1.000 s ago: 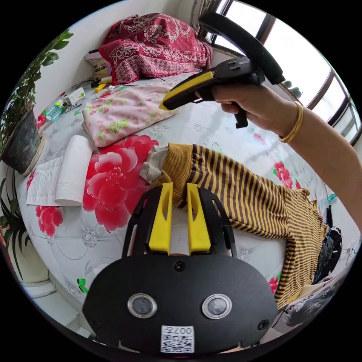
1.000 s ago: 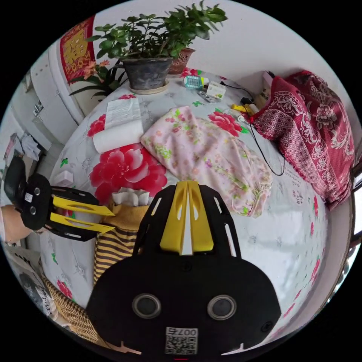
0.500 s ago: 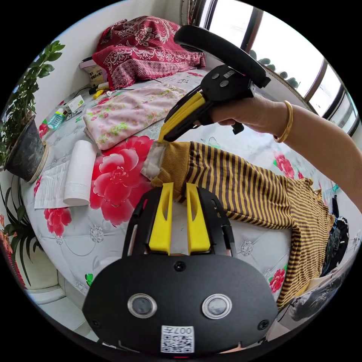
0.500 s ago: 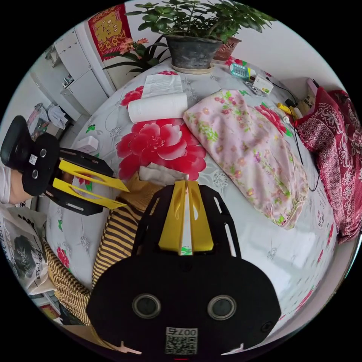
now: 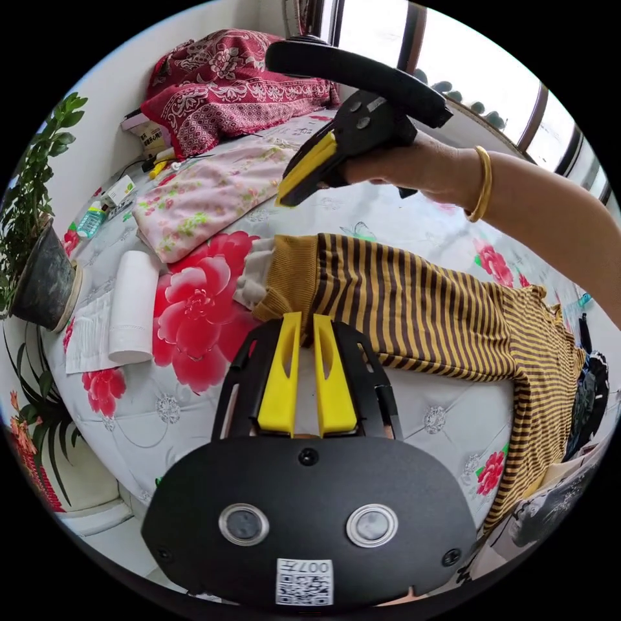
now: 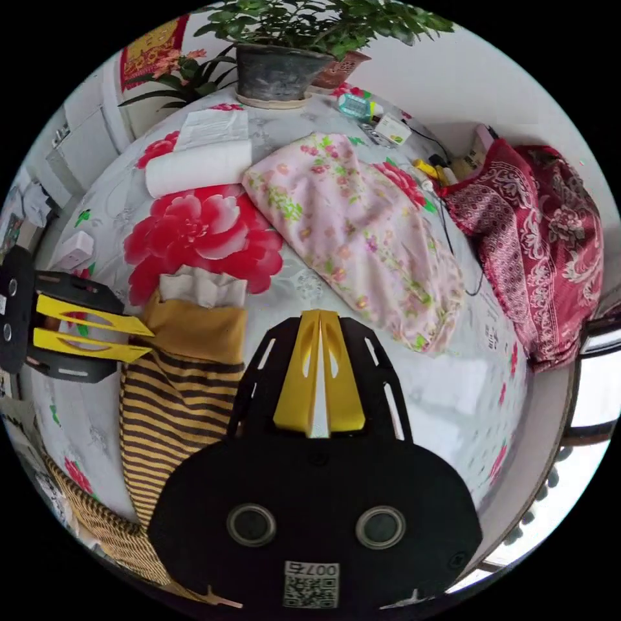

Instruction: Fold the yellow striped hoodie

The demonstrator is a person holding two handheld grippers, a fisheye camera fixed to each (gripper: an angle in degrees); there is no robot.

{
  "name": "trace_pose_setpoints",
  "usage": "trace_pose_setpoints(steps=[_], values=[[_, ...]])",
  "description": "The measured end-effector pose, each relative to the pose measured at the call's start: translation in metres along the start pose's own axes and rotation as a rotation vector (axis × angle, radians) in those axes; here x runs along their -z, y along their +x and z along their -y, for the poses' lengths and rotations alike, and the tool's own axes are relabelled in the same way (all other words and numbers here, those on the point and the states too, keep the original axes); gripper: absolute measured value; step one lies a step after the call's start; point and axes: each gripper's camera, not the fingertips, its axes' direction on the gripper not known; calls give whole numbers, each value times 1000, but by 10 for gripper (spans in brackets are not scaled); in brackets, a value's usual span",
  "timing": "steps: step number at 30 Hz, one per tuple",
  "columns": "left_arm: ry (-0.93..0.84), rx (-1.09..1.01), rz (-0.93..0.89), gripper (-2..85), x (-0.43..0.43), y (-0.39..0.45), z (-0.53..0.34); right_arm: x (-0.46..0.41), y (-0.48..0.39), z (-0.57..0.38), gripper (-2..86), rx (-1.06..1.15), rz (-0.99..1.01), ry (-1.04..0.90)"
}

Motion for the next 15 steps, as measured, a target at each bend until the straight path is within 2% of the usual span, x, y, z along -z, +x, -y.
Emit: trace_pose_setpoints(steps=[3, 6, 9, 11, 15], values=[[-18, -45, 47, 38, -6, 4, 3, -1, 29, -30, -2, -185, 106, 89], [-24, -29, 22, 46, -7, -5, 6, 18, 35, -90, -2, -357, 228, 273], [5, 32, 36, 52, 4, -19, 4, 42, 8, -173, -1, -470, 233, 410], [52, 70, 130, 40, 22, -24, -3, 58, -30, -248, 3, -558, 246, 471], [87, 51, 31, 33, 38, -11, -16, 70, -102, -362, 4, -742, 188, 374]])
